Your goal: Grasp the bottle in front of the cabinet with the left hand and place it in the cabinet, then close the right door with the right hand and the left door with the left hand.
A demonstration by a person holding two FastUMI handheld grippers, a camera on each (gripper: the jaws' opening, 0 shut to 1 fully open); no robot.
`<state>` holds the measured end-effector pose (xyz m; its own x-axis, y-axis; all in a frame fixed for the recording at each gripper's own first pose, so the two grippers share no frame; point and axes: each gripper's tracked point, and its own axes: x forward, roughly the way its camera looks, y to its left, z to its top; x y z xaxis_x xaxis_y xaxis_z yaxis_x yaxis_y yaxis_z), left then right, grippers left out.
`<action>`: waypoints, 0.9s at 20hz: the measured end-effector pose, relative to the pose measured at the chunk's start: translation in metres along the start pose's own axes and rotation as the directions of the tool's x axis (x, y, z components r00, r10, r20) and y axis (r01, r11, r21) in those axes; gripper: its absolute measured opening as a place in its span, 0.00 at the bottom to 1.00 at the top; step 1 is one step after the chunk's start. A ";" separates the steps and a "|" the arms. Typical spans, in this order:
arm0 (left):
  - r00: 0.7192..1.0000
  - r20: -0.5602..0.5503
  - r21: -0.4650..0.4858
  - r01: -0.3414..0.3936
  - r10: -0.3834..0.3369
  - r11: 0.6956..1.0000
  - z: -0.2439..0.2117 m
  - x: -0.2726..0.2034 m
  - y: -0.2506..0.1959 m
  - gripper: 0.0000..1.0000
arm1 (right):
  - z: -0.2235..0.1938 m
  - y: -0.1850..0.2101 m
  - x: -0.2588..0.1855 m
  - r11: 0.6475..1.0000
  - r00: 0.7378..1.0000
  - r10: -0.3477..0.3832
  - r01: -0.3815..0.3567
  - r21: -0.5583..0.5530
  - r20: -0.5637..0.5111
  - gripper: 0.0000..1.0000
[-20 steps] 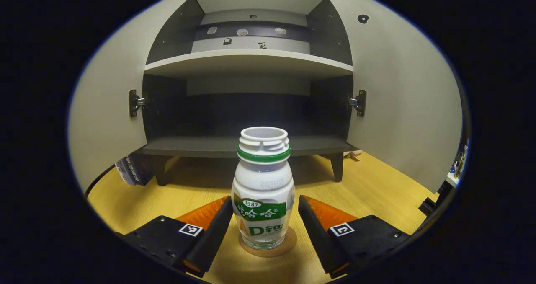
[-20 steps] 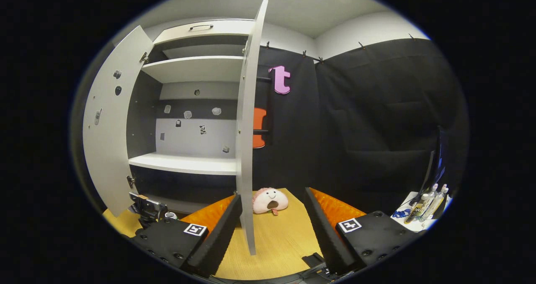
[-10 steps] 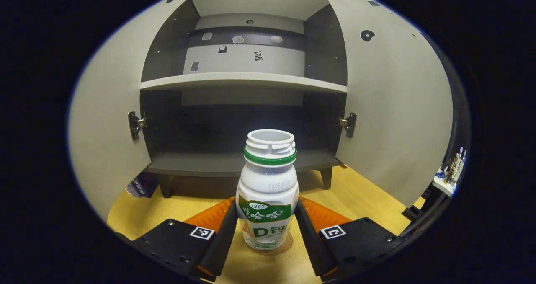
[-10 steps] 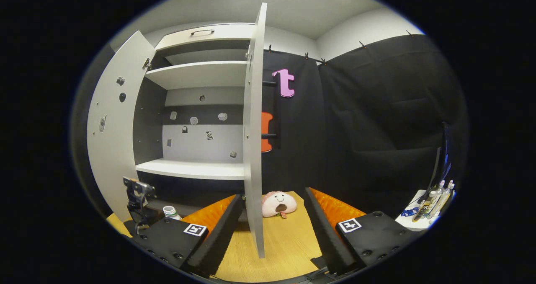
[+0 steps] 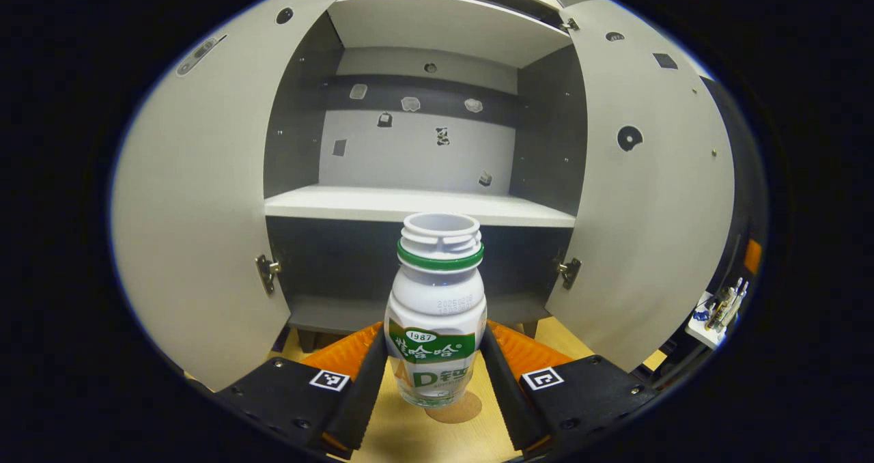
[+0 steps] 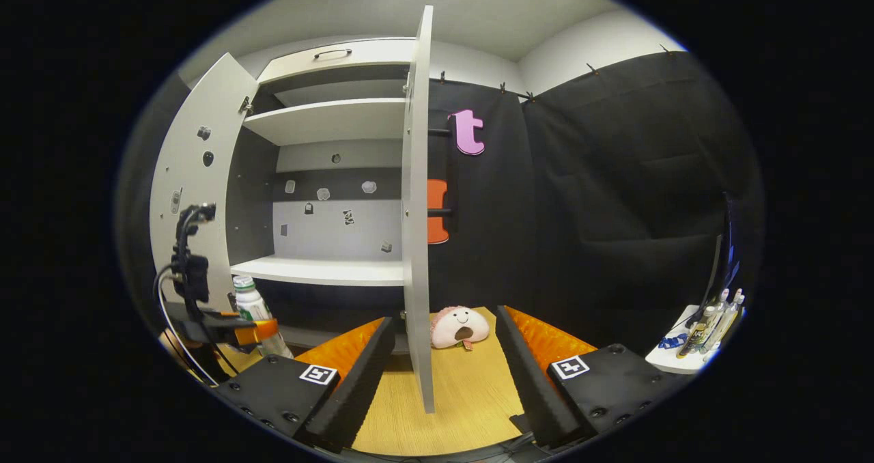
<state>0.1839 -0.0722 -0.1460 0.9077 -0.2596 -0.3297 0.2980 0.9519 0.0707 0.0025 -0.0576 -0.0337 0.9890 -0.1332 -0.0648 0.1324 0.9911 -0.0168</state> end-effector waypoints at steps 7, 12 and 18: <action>0.996 0.088 0.072 -0.012 0.006 0.997 0.087 0.007 0.012 0.77 | -0.004 -0.008 -0.010 1.000 1.000 -0.011 0.011 0.009 -0.005 0.98; 0.992 0.126 0.070 0.002 -0.011 0.998 0.139 0.027 0.010 0.77 | -0.004 -0.017 -0.015 0.999 1.000 -0.031 0.031 -0.010 0.001 0.98; 0.989 0.151 0.092 -0.009 -0.005 0.996 0.185 0.061 0.013 0.77 | -0.008 -0.031 -0.017 0.998 0.998 -0.059 0.059 0.010 -0.010 0.98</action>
<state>0.2982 -0.1063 0.0091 0.9404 -0.2856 -0.1845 0.3155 0.9353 0.1604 -0.0186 -0.0865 -0.0396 0.9788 -0.1912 -0.0736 0.1909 0.9815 -0.0111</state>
